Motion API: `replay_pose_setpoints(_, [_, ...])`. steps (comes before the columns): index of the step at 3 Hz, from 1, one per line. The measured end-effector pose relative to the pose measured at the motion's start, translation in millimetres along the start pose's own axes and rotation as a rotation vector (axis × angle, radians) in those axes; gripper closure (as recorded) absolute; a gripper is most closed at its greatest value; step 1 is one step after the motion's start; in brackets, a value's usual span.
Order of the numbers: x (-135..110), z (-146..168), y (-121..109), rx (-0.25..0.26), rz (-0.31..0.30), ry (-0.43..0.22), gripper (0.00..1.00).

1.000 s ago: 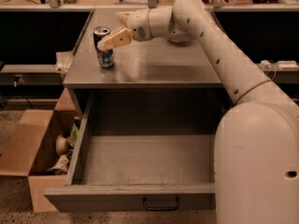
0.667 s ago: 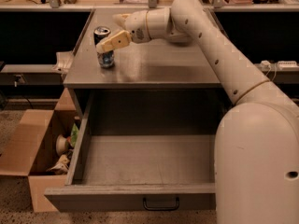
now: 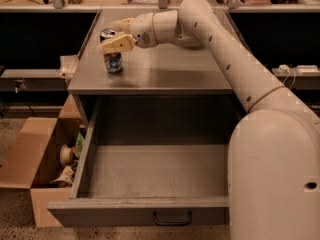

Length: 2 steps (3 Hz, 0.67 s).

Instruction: Place redbull can into top drawer

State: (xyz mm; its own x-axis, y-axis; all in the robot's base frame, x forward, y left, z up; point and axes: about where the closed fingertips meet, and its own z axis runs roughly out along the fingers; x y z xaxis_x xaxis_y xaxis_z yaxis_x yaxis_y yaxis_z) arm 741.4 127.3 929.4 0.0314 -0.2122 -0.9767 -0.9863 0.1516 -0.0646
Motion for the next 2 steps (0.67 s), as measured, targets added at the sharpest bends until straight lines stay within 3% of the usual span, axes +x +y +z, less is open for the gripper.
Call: replay_pose_setpoints(2, [-11, -3, 10, 0.002, -0.019, -0.028, 0.73])
